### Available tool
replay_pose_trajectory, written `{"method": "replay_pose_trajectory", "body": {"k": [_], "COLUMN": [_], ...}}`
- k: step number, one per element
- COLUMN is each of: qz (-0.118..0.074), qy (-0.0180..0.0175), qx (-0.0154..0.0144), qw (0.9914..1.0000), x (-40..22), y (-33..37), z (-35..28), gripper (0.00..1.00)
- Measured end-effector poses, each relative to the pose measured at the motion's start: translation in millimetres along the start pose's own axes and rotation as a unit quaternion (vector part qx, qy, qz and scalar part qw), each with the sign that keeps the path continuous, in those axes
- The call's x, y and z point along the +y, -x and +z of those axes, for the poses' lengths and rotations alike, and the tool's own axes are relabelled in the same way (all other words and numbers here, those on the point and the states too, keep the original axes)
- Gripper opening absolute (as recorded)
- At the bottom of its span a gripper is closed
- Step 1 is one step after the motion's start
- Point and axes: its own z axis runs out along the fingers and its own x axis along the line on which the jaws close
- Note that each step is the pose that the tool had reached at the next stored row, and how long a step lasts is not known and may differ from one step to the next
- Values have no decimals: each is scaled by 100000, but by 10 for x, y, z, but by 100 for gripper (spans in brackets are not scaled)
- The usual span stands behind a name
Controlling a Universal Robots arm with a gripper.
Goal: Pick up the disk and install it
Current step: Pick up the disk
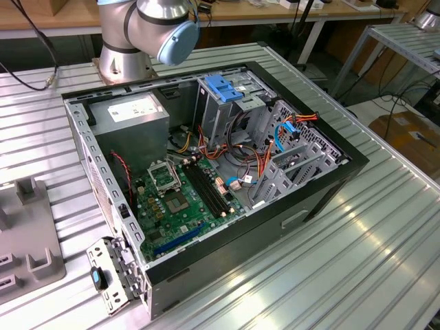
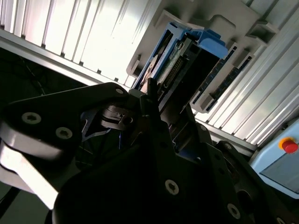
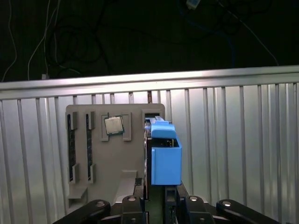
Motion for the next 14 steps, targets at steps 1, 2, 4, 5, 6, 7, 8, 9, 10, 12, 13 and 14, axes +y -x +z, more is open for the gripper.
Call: {"method": "replay_pose_trajectory", "body": {"k": [1,2,4,5,6,7,8,9,10,12,13,14], "qz": [-1,-3,0,-2,0,1,0,-1,0,-1,1,0], "qy": [1,-2,-2,-4,-1,3,-3,-5,-6,2,8,3], "qx": [2,-1,-2,-3,0,1,-3,-3,-2,-1,4,4], "qw": [100000,100000,100000,100000,100000,100000,100000,100000,100000,100000,100000,100000], "x": [-2,-2,-4,-4,-5,-5,-5,-6,-6,-5,-5,-6], "y": [0,0,-1,-1,-1,-1,-1,-1,-1,-1,-1,-1], "z": [-43,-66,-116,-135,-152,-158,-158,-158,-158,-159,-163,-181], "gripper": [35,35,35,35,35,35,35,35,35,35,35,35]}}
